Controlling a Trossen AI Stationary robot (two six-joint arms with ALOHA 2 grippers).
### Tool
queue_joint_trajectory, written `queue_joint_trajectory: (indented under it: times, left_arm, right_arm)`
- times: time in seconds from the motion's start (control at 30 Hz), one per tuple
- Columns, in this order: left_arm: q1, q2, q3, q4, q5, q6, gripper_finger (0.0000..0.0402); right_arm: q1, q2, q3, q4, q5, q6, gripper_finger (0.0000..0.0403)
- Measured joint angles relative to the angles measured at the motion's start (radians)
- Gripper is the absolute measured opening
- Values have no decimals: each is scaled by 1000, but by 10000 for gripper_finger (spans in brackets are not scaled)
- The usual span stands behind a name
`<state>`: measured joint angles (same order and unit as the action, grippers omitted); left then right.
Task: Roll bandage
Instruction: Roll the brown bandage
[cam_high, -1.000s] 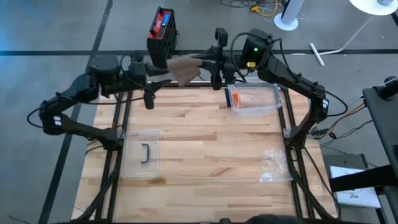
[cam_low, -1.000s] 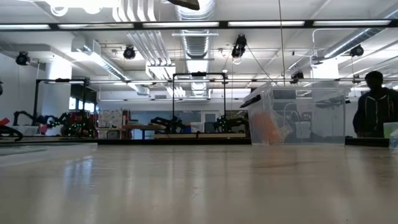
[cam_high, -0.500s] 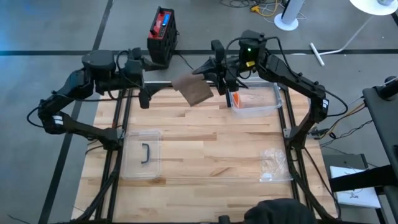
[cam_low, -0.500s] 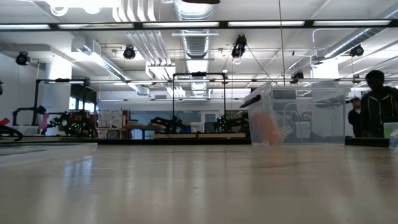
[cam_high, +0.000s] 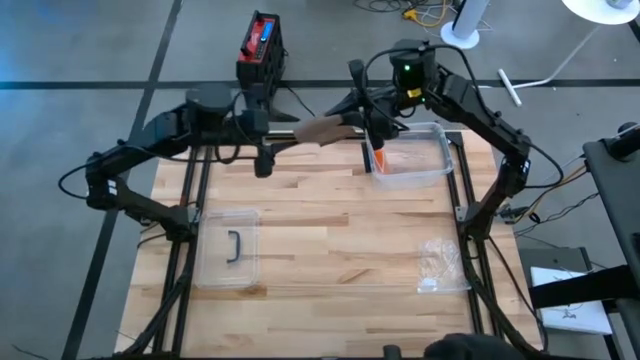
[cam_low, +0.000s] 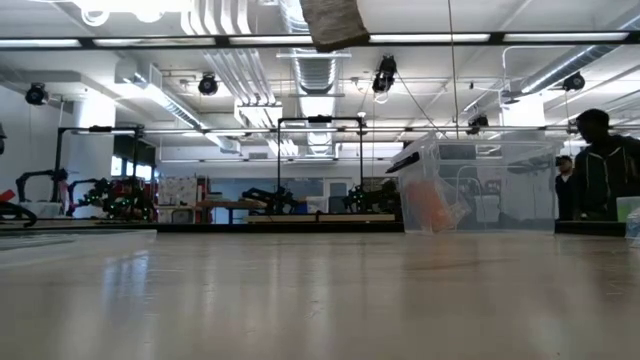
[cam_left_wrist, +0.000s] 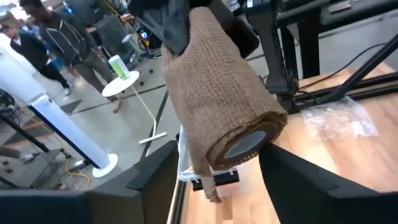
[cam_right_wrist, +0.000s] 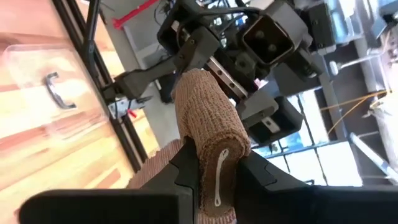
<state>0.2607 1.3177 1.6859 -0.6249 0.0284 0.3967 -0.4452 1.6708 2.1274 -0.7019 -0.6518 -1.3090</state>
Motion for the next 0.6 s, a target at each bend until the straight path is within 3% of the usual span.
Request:
queue_joint_trajectory:
  times: [0.33,0.6]
  left_arm:
    - [17,24,-19,18,1,11,167]
    - [75,16,-67,4,108,-80,165]
  right_arm:
    - [-1,-1,48,-149,97,-12,50]
    - [0,1,85,-325,191,-170,50]
